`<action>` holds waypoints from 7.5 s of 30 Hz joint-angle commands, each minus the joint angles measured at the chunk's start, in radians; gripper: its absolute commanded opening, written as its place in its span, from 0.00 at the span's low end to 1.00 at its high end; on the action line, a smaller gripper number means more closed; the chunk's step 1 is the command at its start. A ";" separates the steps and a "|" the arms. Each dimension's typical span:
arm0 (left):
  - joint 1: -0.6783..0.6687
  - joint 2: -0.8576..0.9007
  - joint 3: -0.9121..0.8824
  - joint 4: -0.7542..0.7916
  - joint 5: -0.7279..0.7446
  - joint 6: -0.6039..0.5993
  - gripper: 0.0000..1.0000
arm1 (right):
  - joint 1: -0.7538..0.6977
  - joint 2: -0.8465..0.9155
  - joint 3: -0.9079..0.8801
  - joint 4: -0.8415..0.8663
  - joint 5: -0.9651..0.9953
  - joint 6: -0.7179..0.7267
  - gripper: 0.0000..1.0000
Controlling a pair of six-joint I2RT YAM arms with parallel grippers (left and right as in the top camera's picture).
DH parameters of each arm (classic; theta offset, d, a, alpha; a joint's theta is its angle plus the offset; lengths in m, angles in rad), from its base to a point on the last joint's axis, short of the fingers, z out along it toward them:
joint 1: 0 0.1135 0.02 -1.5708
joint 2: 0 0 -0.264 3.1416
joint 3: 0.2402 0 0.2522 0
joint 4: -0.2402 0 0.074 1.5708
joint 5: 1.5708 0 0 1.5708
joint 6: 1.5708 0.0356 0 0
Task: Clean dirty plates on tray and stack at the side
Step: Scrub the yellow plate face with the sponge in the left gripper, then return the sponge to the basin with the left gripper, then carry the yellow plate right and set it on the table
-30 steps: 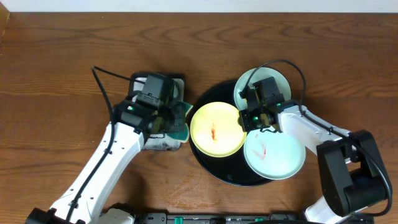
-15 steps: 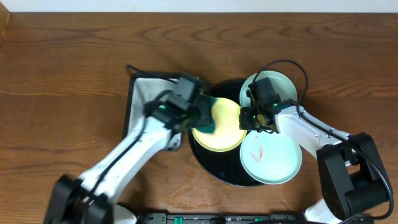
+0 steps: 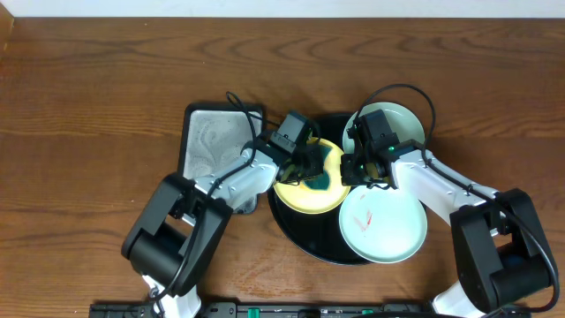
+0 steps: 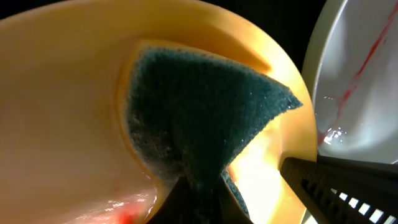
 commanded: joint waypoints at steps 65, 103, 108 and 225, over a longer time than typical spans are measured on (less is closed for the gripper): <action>-0.067 0.053 0.151 -0.510 -0.607 -0.027 0.08 | -0.009 0.019 -0.021 -0.019 0.040 0.132 0.01; 0.017 0.013 0.211 -0.524 -0.645 0.038 0.07 | -0.009 0.019 -0.021 -0.035 0.032 0.132 0.01; 0.002 -0.110 0.245 -0.537 -0.529 0.098 0.06 | -0.009 0.019 -0.021 -0.043 0.032 0.080 0.01; 0.394 -0.814 0.036 -0.784 -0.259 0.270 0.83 | 0.750 -0.479 -0.001 -0.108 1.357 -0.343 0.01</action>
